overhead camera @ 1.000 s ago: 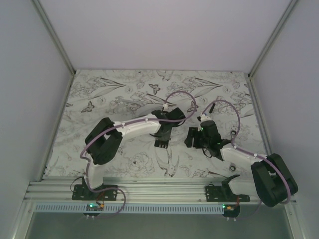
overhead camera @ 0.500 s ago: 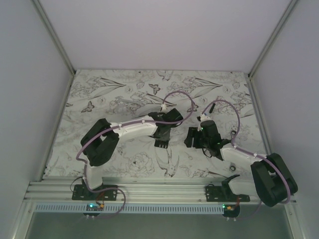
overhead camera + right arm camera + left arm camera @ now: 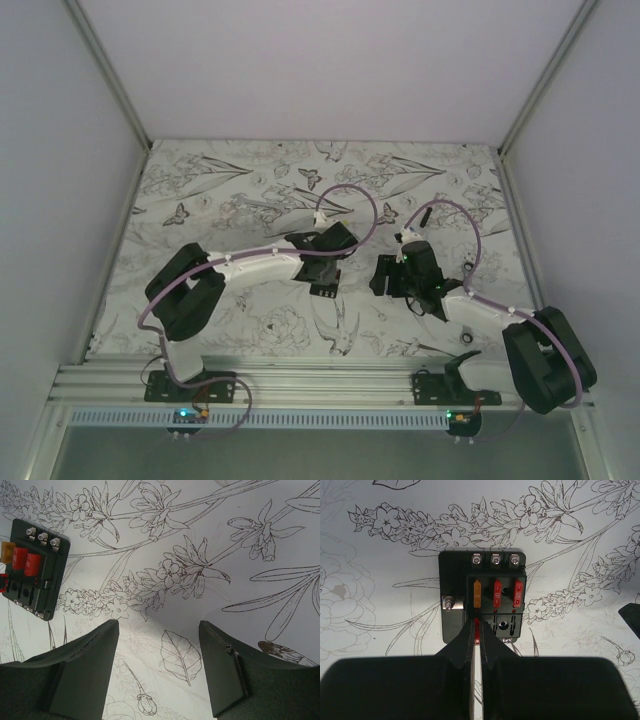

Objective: Snap on the fuse box
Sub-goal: Install the fuse at the fuse box base.

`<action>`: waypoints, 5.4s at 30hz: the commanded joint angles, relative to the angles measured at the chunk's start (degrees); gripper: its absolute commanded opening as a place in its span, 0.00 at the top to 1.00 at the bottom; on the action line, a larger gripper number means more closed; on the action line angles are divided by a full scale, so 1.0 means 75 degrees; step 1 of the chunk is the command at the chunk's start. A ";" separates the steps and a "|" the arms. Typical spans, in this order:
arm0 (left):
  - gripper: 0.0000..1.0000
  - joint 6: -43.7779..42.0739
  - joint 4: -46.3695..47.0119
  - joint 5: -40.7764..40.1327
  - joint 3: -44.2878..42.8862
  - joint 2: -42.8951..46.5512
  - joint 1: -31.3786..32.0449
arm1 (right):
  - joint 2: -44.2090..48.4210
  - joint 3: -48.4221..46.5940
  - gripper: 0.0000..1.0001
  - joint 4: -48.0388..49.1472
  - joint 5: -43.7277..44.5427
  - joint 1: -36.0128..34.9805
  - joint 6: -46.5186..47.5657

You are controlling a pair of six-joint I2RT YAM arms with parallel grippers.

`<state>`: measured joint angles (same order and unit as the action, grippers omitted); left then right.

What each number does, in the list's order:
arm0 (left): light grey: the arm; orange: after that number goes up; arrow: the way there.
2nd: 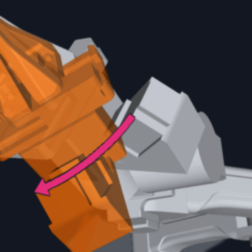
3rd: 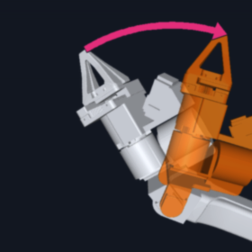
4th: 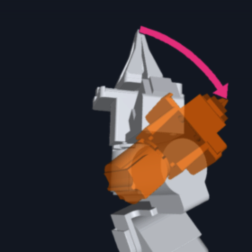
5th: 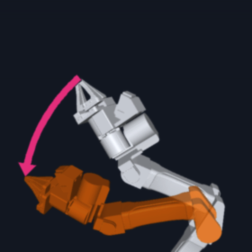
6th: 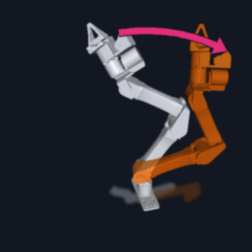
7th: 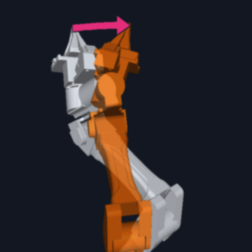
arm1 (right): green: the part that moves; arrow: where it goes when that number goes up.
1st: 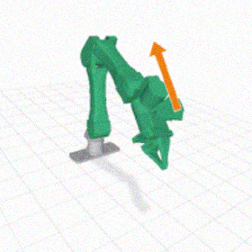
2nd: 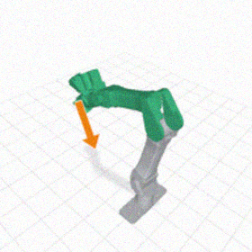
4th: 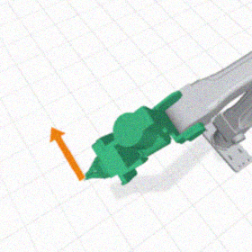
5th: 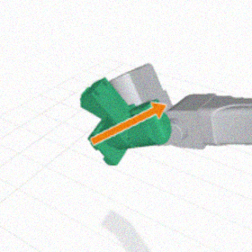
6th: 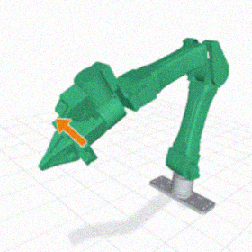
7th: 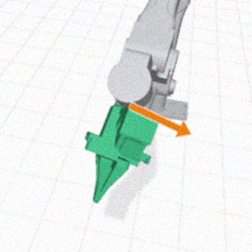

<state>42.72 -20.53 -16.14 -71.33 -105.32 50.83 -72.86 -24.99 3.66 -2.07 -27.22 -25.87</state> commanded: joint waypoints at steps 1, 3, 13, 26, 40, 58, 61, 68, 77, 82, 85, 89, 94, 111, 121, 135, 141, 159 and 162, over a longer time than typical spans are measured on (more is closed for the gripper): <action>1.00 0.0138 -0.0573 0.0222 0.0598 -0.0241 -0.0027 | -0.0035 -0.0258 0.29 0.0095 -0.0018 0.0009 0.0108; 1.00 0.0151 -0.0567 0.0210 0.0636 -0.0211 0.0020 | -0.0044 -0.0265 0.29 0.0094 -0.0017 0.0010 0.0109; 1.00 0.0248 -0.0567 -0.0020 0.1007 -0.0121 0.0195 | -0.0036 -0.0259 0.28 0.0071 0.0005 0.0009 0.0123; 1.00 0.0396 -0.0555 0.0031 0.1374 0.0294 0.0231 | -0.0049 -0.0262 0.28 0.0074 0.0009 0.0009 0.0119; 0.73 0.0649 -0.0643 0.0093 0.0605 0.0458 0.0231 | -0.0027 -0.0264 0.28 0.0054 -0.0011 0.0009 0.0107; 0.65 0.1347 -0.0759 0.0667 0.0470 0.0479 -0.0188 | -0.0042 -0.0264 0.27 0.0065 -0.0016 0.0009 0.0117; 0.67 0.1327 -0.0767 0.0675 0.0460 0.0455 -0.0214 | -0.0056 -0.0269 0.27 0.0064 -0.0034 0.0009 0.0112; 0.82 0.1335 -0.0822 0.0623 0.0477 0.0398 -0.0249 | -0.0046 -0.0267 0.27 0.0061 -0.0010 0.0009 0.0118; 0.94 0.1314 -0.0943 0.0640 0.0372 0.0255 -0.0261 | -0.0047 -0.0270 0.27 0.0055 -0.0026 0.0009 0.0118; 1.00 0.1248 -0.1190 0.0640 0.0186 0.0157 -0.0266 | -0.0056 -0.0265 0.28 0.0059 -0.0023 0.0009 0.0113; 1.00 0.1220 -0.1399 0.0657 0.0048 0.0059 -0.0273 | -0.0059 -0.0274 0.27 0.0056 -0.0018 0.0014 0.0117; 1.00 0.1163 -0.1736 0.0693 -0.0171 -0.0108 -0.0284 | -0.0060 -0.0271 0.27 0.0062 -0.0034 0.0009 0.0115; 1.00 0.1037 -0.2143 0.0780 -0.0527 -0.0347 -0.0325 | -0.0084 -0.0274 0.28 0.0068 -0.0062 0.0009 0.0116; 1.00 0.0524 -0.2732 0.1534 -0.1212 -0.1267 -0.0625 | -0.0221 -0.0319 0.27 0.0096 -0.0257 -0.0024 0.0146; 1.00 0.0776 -0.2776 0.1240 -0.0782 -0.1581 -0.0423 | -0.0352 -0.0359 0.27 0.0112 -0.0252 -0.0055 0.0160; 1.00 0.0906 -0.2761 0.1217 -0.0624 -0.2130 -0.0283 | -0.0413 -0.0406 0.27 0.0081 -0.0255 -0.0085 0.0179; 0.80 0.0867 -0.2763 0.1117 -0.0744 -0.1272 -0.0273 | -0.0353 -0.0393 0.27 0.0074 -0.0228 -0.0085 0.0170; 0.31 0.0599 -0.2017 0.1048 0.0078 0.1609 -0.0654 | -0.0309 -0.0638 0.27 -0.0038 -0.0173 -0.0250 0.0265; 0.27 0.0603 -0.1385 0.1624 0.0768 0.1916 -0.1093 | -0.0394 -0.0846 0.27 -0.0136 -0.0124 -0.0321 0.0262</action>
<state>47.92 -34.28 -8.23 -71.44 -92.38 46.24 -75.35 -27.83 3.33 -3.51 -28.71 -24.58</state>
